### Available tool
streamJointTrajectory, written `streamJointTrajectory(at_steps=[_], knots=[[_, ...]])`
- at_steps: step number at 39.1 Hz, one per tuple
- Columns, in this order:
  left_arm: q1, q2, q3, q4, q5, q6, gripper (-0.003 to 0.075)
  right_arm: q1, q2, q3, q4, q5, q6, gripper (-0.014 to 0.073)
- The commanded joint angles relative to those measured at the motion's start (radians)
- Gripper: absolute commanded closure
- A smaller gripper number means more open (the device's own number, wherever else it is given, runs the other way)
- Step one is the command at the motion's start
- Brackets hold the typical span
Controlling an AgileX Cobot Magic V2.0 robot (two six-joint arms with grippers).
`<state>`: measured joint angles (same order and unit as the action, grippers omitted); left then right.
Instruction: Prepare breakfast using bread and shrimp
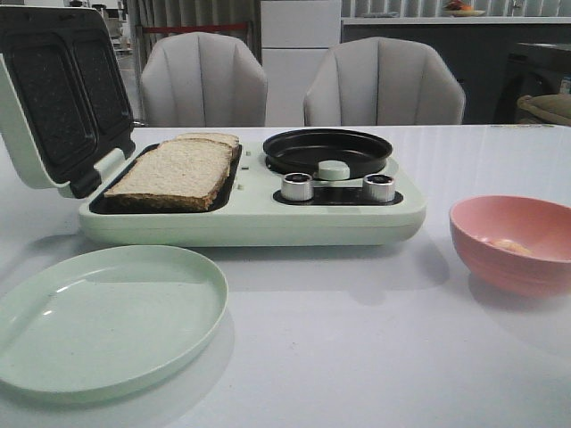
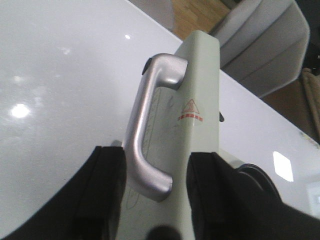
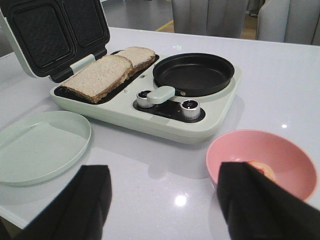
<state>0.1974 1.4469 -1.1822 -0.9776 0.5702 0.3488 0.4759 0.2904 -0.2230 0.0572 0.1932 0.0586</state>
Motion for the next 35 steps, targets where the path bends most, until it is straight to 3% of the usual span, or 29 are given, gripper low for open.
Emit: streamJointTrajectory(at_steps=[1,12,19,35], knots=[[0.035,0.015,-0.037,-0.254,0.04,0.177,0.0372,-0.003,0.004,-0.029,-0.003,-0.073,-0.003,0.0045],[0.055,0.121,-0.037,-0.473,0.136,0.353,0.0433,-0.003,0.004,-0.029,-0.003,-0.073,-0.003,0.0045],[0.055,0.185,-0.037,-0.548,0.155,0.353,0.05,-0.003,0.004,-0.029,-0.003,-0.073,-0.003,0.0045],[0.003,0.212,-0.037,-0.678,0.301,0.534,0.0514,-0.003,0.004,-0.029,-0.003,-0.073,-0.003,0.0045]])
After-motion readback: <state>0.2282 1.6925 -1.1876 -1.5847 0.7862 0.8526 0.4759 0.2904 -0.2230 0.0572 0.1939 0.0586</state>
